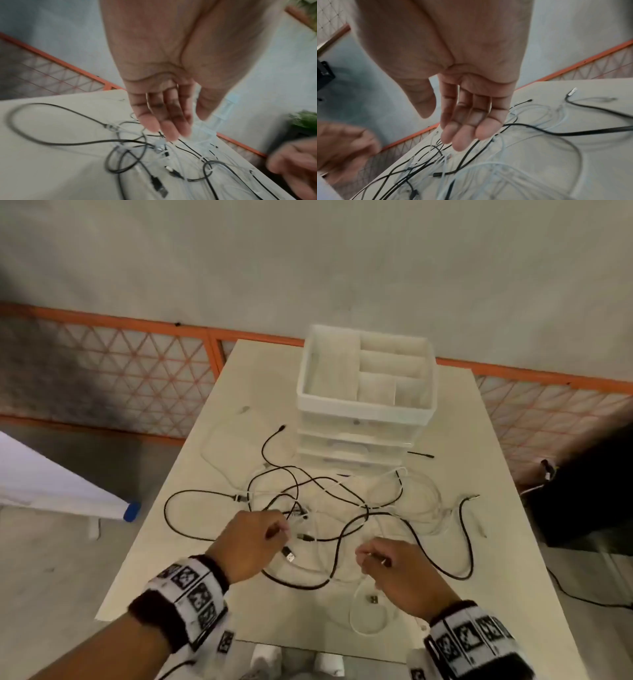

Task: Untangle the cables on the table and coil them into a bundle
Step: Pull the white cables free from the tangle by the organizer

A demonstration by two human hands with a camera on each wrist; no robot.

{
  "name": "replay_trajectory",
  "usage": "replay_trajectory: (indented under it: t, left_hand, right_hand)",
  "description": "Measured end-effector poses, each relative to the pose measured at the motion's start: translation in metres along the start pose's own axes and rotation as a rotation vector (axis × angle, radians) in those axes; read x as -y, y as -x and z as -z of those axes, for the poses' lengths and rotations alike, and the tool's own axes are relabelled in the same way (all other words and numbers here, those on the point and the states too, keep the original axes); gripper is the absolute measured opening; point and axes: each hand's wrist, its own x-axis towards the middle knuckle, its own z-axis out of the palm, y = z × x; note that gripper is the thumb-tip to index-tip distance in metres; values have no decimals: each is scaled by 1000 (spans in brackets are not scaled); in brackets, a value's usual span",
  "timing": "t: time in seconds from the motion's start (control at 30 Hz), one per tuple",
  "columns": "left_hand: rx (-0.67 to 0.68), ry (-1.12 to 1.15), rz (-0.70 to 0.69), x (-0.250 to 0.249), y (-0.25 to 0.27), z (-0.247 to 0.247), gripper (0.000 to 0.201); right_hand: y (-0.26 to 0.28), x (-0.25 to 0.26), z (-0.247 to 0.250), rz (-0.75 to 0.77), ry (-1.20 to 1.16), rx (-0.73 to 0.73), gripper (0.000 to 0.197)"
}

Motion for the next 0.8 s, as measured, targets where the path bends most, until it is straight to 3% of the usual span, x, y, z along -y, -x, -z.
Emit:
replay_trajectory:
  t: [0.1, 0.17, 0.27, 0.3, 0.37, 0.43, 0.53, 0.6, 0.67, 0.7, 0.8]
  left_hand:
    - [-199, -17, -7, -18, -38, -17, 8]
    - [-248, -64, 82, -24, -59, -23, 29]
    - [-107, -99, 147, -26, -77, -22, 63]
    - [-26, -114, 154, -29, -81, -21, 61]
    - [134, -242, 138, -34, -87, -19, 36]
    - [176, -324, 60, -41, -86, -14, 24]
    - [203, -308, -101, -64, -80, 12, 25]
    - [225, -283, -216, -86, -74, 38, 22]
    - [154, -179, -317, -109, -65, 68, 18]
    - [92, -89, -342, -116, -60, 82, 17]
    - [-130, 168, -329, -114, -52, 109, 14]
  right_hand:
    - [-19, 13, -9, 68, 155, -2, 14]
    - [-26, 20, -15, 110, 181, 3, 15]
    - [-31, 27, -16, 150, 167, -1, 16]
    - [-32, 30, -16, 158, 171, -9, 16]
    - [-35, 36, -12, 145, 171, -53, 17]
    - [-36, 44, -7, 145, 146, -124, 29]
    - [-41, 55, 5, 215, 88, -269, 62]
    - [-48, 60, 12, 230, 129, -324, 52]
    - [-55, 67, 19, 170, 181, -344, 15]
    - [-57, 69, 23, 122, 176, -337, 11]
    - [-58, 77, 43, 41, 67, -350, 38]
